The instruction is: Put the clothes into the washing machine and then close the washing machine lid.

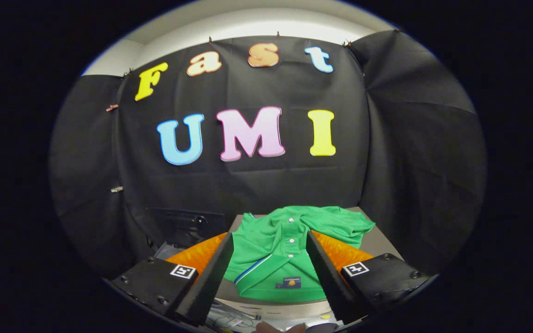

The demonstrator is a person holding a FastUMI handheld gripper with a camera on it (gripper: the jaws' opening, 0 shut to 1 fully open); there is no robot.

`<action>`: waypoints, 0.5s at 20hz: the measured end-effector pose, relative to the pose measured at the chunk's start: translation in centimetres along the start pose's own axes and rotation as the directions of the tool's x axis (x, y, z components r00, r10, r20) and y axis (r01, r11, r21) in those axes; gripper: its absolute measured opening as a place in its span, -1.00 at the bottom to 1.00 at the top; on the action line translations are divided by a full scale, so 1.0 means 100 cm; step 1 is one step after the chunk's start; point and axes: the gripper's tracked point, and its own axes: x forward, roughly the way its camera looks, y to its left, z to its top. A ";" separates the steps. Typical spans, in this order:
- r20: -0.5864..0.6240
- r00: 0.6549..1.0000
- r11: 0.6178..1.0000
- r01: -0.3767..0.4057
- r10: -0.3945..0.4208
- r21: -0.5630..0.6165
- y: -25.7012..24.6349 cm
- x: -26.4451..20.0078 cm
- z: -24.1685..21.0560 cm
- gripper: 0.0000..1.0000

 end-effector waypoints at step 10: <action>-0.310 0.934 0.984 0.157 -0.177 -0.089 -0.035 0.132 -0.083 1.00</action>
